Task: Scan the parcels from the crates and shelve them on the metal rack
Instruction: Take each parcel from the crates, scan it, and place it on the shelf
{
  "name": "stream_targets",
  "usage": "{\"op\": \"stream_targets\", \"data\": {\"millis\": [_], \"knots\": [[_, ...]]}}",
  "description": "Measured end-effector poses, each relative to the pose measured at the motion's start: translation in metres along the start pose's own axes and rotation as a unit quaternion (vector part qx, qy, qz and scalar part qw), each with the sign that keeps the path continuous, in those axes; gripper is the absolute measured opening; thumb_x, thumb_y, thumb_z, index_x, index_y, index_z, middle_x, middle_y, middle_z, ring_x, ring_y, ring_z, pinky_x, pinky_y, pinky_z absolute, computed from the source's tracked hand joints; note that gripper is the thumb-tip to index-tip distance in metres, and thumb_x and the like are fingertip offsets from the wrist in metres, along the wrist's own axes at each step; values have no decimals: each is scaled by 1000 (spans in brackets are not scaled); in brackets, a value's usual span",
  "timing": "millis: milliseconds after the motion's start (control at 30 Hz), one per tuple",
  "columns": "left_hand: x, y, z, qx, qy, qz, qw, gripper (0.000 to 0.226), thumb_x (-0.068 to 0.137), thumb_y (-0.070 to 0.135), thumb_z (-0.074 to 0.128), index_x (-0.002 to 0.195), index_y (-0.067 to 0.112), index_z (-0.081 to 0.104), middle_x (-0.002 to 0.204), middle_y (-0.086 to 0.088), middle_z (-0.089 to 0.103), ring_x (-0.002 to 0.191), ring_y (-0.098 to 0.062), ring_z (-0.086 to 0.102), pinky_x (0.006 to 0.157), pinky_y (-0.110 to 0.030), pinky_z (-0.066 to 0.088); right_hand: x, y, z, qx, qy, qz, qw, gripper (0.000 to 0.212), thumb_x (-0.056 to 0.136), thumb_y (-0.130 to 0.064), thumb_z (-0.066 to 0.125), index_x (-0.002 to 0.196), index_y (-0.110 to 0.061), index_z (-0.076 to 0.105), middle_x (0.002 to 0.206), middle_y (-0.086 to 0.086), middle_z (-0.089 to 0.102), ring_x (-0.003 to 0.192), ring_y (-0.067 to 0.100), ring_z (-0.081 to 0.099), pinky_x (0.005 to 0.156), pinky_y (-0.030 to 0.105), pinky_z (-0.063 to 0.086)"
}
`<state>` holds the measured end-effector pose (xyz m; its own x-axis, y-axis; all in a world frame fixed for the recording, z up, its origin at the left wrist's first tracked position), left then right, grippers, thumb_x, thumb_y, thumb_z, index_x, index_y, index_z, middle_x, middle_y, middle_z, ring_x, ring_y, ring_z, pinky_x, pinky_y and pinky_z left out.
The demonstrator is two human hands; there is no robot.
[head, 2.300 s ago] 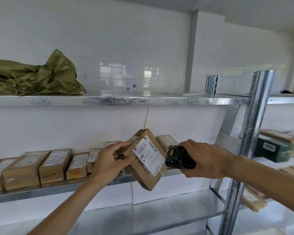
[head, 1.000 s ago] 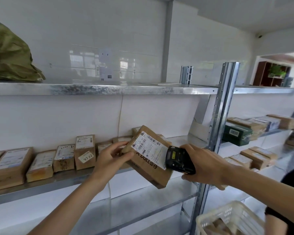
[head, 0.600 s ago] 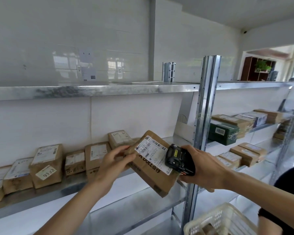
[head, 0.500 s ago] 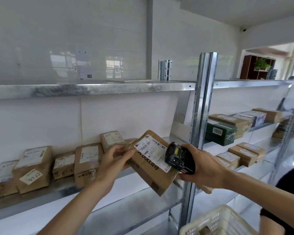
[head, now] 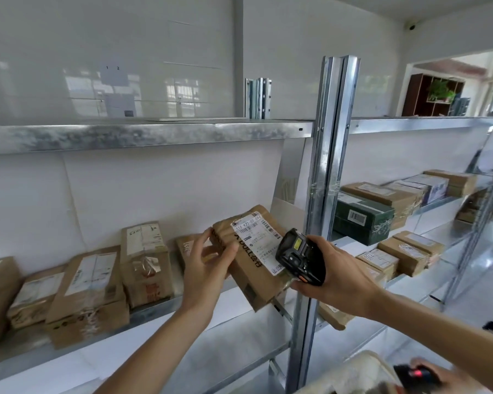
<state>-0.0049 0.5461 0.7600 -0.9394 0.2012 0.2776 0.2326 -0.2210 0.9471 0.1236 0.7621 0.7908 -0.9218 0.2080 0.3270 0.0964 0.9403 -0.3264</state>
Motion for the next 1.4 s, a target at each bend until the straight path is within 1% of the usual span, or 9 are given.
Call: {"op": "stream_targets", "data": {"millis": [67,133,333,600,700,767,1067,1300,1400], "knots": [[11,-8,9,-10,-27,-20,999,62,84,33,82,134,52,51,120,2,71,110,-12,69,89,-42,61,8,2,4,-4,5,7,1000,90,77,-60,81,148,-34,32,113,-24,48,94,2,52,77,16,43],[22,-11,13,-10,-37,-22,999,63,86,36,79,136,55,47,120,4,71,111,-13,69,89,-44,61,18,5,9,3,4,15,1000,89,76,-60,82,146,-35,34,117,-23,53,97,3,55,82,20,49],[48,-18,11,-17,-23,-19,999,41,93,26,72,126,30,48,110,0,69,83,-1,72,58,-20,57,47,13,9,22,-7,15,1000,87,70,-63,84,140,-39,39,110,-27,58,100,3,63,88,28,57],[69,-37,8,10,-45,-23,999,43,90,33,76,126,43,55,115,16,65,89,9,68,73,-18,57,71,20,30,29,1,4,1000,87,72,-61,84,143,-40,36,110,-29,57,98,0,61,85,24,56],[80,-46,6,77,-41,-26,996,40,82,49,80,116,45,60,119,16,67,108,-6,68,98,-40,56,85,29,38,29,-1,3,1000,87,72,-64,82,142,-41,35,116,-24,62,99,2,63,84,28,59],[82,-48,7,114,-19,-15,993,31,84,46,76,110,40,61,115,18,66,107,-6,67,98,-44,56,95,35,46,30,-9,-2,1000,86,74,-65,80,143,-42,35,114,-26,59,99,3,64,83,28,59],[92,-80,11,281,35,46,958,29,92,37,71,117,22,72,104,19,71,97,1,68,76,-11,54,126,59,90,40,-38,-27,998,83,76,-66,77,144,-41,36,125,-22,61,103,5,62,77,22,53],[91,-101,11,323,27,52,944,22,92,26,73,114,22,73,103,22,69,93,12,63,76,-6,50,137,69,117,48,-69,-33,996,82,77,-65,77,144,-41,35,127,-21,61,100,5,61,76,23,51],[96,-107,11,350,35,62,934,25,91,28,74,115,21,75,108,15,73,99,3,64,82,-13,52,140,72,123,51,-73,-31,996,81,77,-64,77,143,-40,36,125,-21,61,94,2,56,68,17,43]]}}
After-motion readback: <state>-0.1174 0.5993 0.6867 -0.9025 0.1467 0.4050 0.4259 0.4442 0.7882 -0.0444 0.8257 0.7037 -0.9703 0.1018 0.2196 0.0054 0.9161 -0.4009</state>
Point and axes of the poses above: each hand's wrist, its own x-axis towards the middle knuckle, its own z-axis out of the palm, y = z × x, the point moved 4 cm from there along x, towards the middle knuckle
